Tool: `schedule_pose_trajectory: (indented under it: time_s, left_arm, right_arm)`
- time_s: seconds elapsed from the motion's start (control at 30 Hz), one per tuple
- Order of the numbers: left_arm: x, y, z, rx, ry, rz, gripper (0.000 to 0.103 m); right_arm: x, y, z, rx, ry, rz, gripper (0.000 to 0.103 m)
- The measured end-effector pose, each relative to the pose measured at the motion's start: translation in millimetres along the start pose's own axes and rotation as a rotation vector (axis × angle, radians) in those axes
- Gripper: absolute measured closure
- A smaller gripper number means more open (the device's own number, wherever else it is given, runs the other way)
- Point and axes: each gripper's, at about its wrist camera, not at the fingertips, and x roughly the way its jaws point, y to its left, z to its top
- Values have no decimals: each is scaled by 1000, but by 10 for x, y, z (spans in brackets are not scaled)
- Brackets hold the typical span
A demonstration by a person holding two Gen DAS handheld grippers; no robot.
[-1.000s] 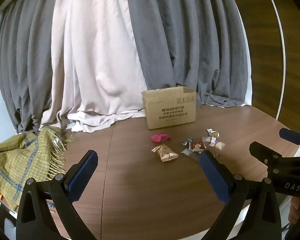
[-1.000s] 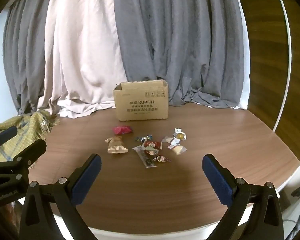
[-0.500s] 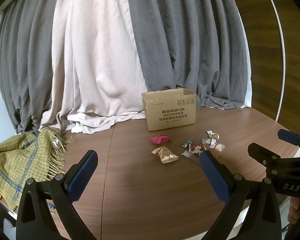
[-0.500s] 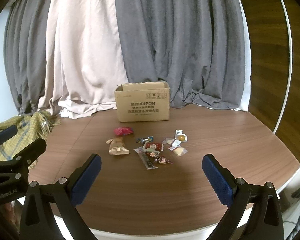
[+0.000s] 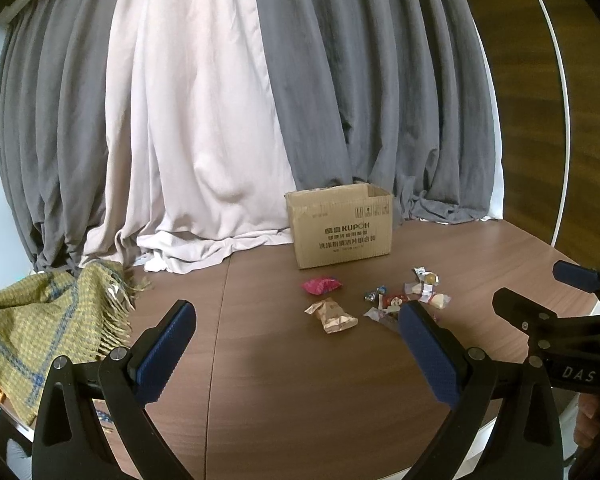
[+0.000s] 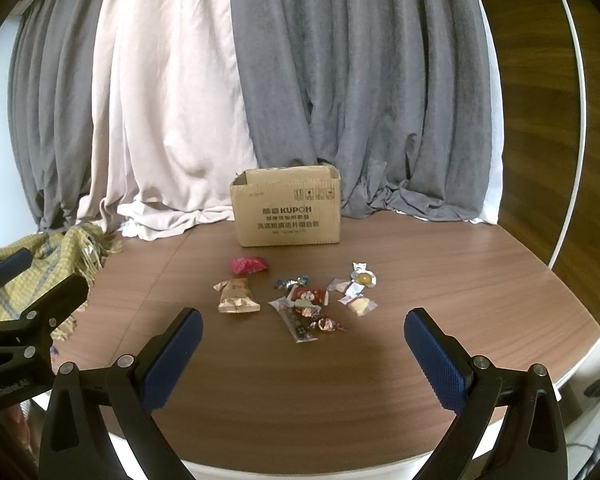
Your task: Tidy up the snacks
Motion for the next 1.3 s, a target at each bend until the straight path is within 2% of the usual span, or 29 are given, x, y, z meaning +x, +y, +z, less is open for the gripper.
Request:
schedule_pose_trajectory:
  time_s: [1.0,1.3]
  left_arm:
    - [-75,29,-28,4,-25,3,0]
    - [0,80,11,-3,-2,7,0]
  right_arm:
    - [-1,-8,2,4,-5,2,1]
    - [19,-14,25,8,3,10,1]
